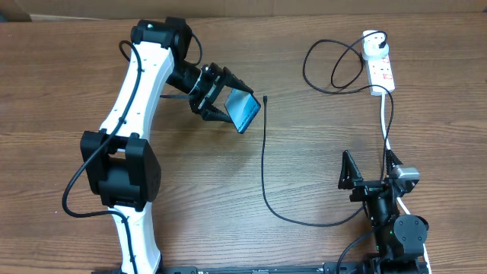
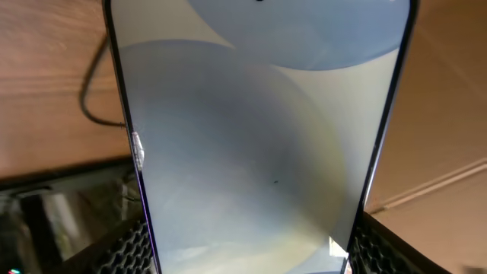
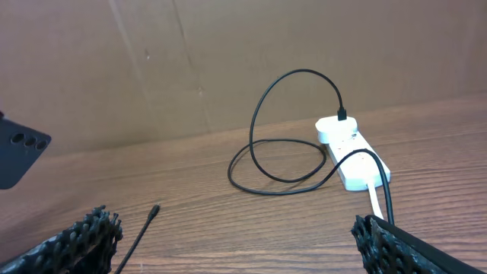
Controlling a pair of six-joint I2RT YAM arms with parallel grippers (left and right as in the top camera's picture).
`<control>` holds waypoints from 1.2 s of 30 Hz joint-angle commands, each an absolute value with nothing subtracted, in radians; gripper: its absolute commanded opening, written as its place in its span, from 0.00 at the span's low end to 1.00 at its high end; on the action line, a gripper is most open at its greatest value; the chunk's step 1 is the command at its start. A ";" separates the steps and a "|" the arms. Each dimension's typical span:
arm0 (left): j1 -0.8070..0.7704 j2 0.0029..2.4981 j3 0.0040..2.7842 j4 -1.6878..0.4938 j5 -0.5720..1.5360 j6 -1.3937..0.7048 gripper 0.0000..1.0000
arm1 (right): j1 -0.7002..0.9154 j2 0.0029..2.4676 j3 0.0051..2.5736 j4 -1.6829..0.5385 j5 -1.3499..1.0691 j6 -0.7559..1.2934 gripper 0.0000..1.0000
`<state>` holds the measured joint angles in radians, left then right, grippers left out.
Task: Plug charger to phone and switch on socket
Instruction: 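Lift the phone with the left gripper and raise it upright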
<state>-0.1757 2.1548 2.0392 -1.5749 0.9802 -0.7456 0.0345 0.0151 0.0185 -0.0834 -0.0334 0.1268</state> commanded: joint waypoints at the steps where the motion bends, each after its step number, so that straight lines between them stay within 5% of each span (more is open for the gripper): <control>1: -0.162 2.158 2.066 -1.578 1.082 -0.843 0.04 | 0.040 0.011 0.008 -0.081 -0.027 0.129 1.00; 36: -0.065 2.158 2.066 -1.578 1.295 -1.082 0.04 | 0.040 0.011 0.008 -0.081 -0.027 0.129 1.00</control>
